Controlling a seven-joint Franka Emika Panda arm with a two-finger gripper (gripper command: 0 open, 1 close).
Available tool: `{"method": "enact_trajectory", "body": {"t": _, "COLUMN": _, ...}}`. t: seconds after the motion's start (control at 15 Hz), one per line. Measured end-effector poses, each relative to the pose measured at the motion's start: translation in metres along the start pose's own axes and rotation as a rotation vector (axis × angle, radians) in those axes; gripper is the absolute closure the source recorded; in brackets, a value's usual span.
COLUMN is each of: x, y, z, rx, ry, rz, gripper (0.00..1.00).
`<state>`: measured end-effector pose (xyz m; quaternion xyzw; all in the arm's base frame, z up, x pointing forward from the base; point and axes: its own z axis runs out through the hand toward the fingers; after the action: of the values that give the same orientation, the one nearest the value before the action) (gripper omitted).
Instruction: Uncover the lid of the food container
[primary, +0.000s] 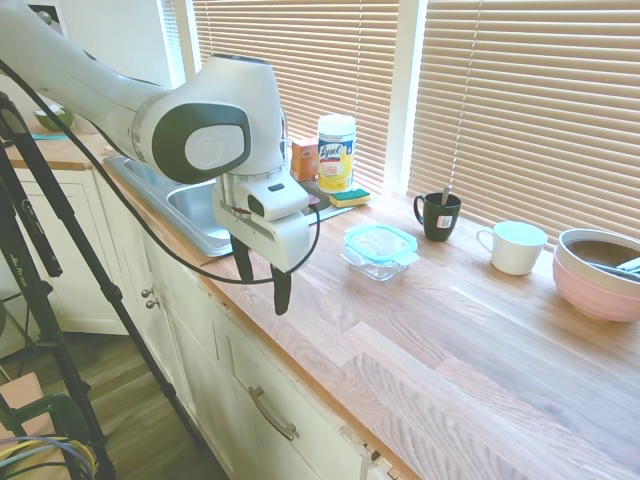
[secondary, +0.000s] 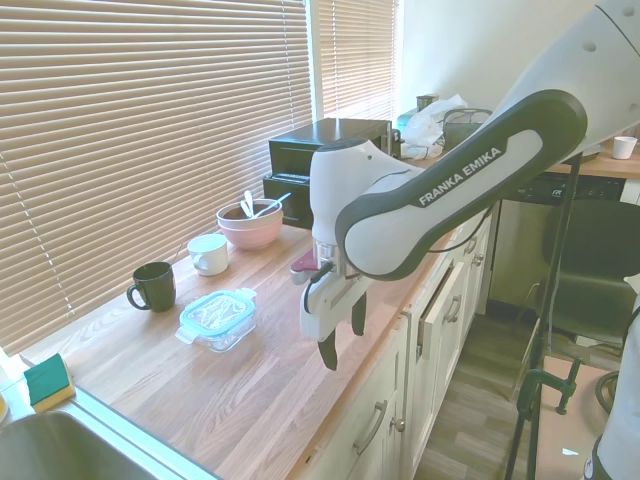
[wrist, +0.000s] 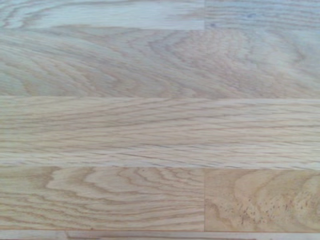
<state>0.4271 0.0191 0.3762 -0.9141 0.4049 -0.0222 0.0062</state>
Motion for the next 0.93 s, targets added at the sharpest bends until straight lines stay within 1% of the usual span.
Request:
{"method": "enact_trajectory", "body": {"t": 0.2, "x": 0.001, "y": -0.001, "z": -0.001, "rx": 0.006, "ry": 0.008, "rz": 0.016, "gripper": 0.0}}
{"method": "enact_trajectory", "body": {"t": 0.33, "x": 0.004, "y": -0.011, "z": -0.013, "rx": 0.022, "ry": 0.038, "rz": 0.03, "gripper": 0.0}}
{"method": "enact_trajectory", "body": {"t": 0.53, "x": 0.012, "y": -0.046, "z": -0.035, "rx": 0.042, "ry": 0.098, "rz": 0.045, "gripper": 0.0}}
{"method": "enact_trajectory", "body": {"t": 0.73, "x": 0.032, "y": -0.083, "z": -0.04, "rx": 0.034, "ry": 0.156, "rz": 0.081, "gripper": 0.0}}
{"method": "enact_trajectory", "body": {"t": 0.93, "x": 0.039, "y": -0.128, "z": -0.043, "rx": 0.028, "ry": 0.243, "rz": 0.083, "gripper": 0.0}}
